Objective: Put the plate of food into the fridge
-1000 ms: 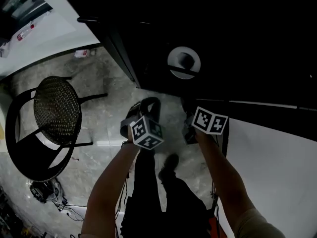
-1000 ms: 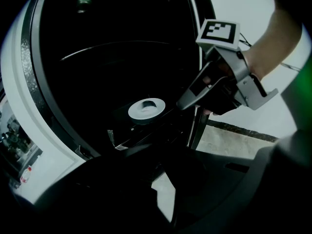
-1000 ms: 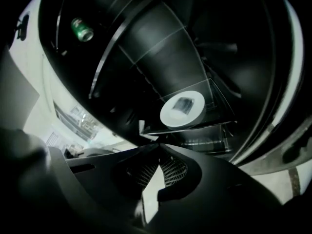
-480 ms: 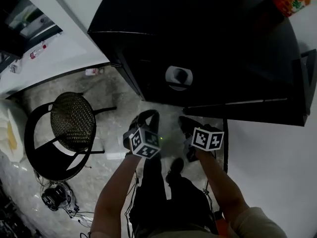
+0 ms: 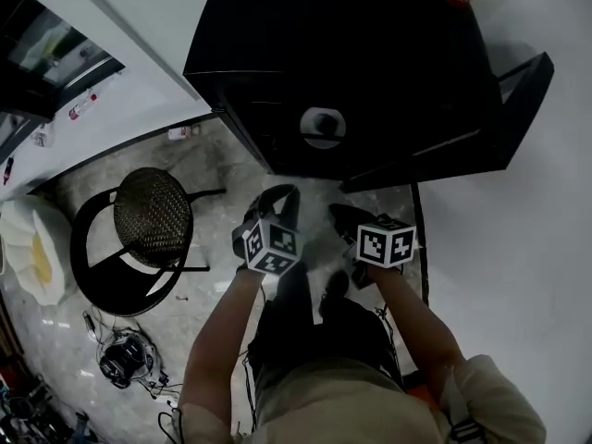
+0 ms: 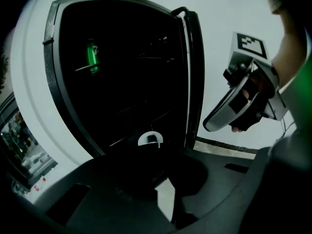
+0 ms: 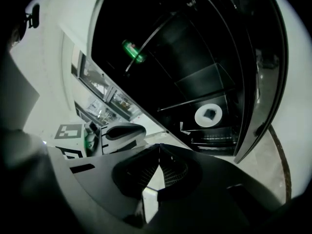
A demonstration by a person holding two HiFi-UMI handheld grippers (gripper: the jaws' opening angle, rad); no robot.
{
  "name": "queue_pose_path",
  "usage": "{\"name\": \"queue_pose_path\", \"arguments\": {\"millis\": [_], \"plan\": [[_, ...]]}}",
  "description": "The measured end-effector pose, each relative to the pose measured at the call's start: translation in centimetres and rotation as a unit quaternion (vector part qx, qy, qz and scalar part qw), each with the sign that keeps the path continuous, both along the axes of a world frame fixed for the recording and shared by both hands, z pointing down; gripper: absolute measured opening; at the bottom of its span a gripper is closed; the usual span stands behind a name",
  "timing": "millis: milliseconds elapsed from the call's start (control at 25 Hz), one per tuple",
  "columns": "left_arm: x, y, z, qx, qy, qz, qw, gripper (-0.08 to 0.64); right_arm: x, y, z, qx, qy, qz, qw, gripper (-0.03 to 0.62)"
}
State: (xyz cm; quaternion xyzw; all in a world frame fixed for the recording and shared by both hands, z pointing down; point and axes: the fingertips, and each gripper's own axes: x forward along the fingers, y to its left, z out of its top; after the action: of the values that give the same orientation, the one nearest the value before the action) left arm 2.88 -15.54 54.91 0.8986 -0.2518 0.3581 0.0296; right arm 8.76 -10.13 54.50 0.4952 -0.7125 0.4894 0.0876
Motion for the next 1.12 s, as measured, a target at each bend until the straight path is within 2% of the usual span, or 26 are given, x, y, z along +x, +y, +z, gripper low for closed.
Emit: {"name": "queue_pose_path", "arguments": {"millis": [120, 320, 600, 800, 1120], "plan": [[0.1, 0.4, -1.6, 0.004, 0.011, -0.005, 0.9999, 0.02, 0.7, 0.3, -1.7, 0.009, 0.01, -0.01, 1.0, 0.022], [0.8, 2.9, -3.8, -0.011, 0.039, -0.009, 0.9991, 0.02, 1.1, 1.7, -5.7, 0.032, 0.013, -0.041, 0.999, 0.021], [0.5, 3.9, -7.7, 0.013, 0.052, -0.014, 0.9985, 0.009, 1.5, 1.9, -10.8, 0.093, 0.024, -0.049, 0.994, 0.021], [0.9, 4.9, -10.9, 0.041, 0.064, -0.023, 0.9969, 0.009, 0.6, 3.7, -12.7, 0.121, 0.046, -0.08, 0.988, 0.021], [1.8, 8.2, -15.4, 0.064, 0.078, -0.004, 0.9949, 0.009, 1.1, 5.9, -17.0, 0.175, 0.027, -0.091, 0.98, 0.021]]}}
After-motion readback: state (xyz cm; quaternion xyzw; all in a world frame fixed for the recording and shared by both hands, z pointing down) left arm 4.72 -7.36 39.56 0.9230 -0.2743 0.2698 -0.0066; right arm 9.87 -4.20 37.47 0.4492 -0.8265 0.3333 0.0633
